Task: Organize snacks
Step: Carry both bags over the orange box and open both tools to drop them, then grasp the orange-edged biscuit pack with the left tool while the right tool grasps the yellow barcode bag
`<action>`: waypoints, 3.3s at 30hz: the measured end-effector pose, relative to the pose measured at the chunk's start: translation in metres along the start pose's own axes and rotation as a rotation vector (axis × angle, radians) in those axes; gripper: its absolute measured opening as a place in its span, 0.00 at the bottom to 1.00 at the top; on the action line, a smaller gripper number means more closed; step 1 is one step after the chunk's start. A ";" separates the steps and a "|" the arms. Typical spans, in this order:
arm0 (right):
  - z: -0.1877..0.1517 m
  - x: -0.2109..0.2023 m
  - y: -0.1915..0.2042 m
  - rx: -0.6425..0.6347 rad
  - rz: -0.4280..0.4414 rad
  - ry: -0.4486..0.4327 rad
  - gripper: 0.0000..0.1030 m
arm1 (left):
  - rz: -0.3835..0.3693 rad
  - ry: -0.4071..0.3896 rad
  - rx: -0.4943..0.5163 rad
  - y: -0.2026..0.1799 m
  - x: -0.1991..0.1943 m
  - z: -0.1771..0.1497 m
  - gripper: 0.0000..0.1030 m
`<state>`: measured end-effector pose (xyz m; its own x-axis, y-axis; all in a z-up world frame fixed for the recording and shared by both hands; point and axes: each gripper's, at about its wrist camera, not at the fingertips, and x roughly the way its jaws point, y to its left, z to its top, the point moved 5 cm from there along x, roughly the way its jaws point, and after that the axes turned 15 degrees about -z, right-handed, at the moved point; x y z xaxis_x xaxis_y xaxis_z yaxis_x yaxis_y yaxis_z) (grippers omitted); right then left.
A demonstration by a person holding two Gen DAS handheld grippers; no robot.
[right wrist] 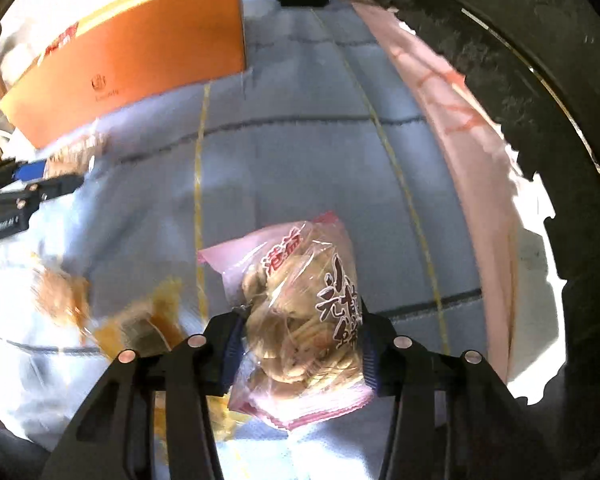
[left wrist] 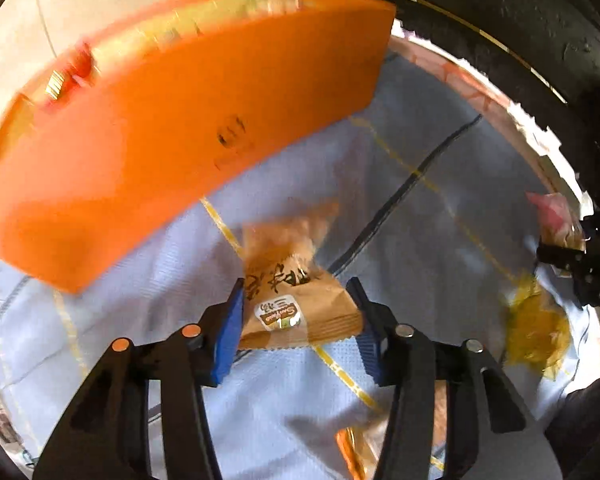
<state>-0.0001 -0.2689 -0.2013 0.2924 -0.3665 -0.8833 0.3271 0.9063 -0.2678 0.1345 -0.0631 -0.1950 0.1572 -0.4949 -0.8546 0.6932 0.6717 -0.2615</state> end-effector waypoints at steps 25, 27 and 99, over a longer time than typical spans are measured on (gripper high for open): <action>0.049 -0.028 0.012 0.036 0.075 -0.061 0.46 | 0.078 0.069 0.085 -0.016 0.009 -0.029 0.50; 0.050 -0.031 0.012 0.037 0.074 -0.069 0.46 | 0.085 0.056 0.057 -0.016 0.016 -0.034 0.34; 0.129 -0.084 0.074 -0.202 0.176 -0.245 0.97 | 0.290 -0.203 -0.018 -0.007 -0.117 0.019 0.96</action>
<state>0.1155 -0.1983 -0.0976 0.5432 -0.2183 -0.8107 0.0752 0.9744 -0.2120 0.1247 -0.0206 -0.0850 0.4836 -0.3806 -0.7882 0.5871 0.8089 -0.0304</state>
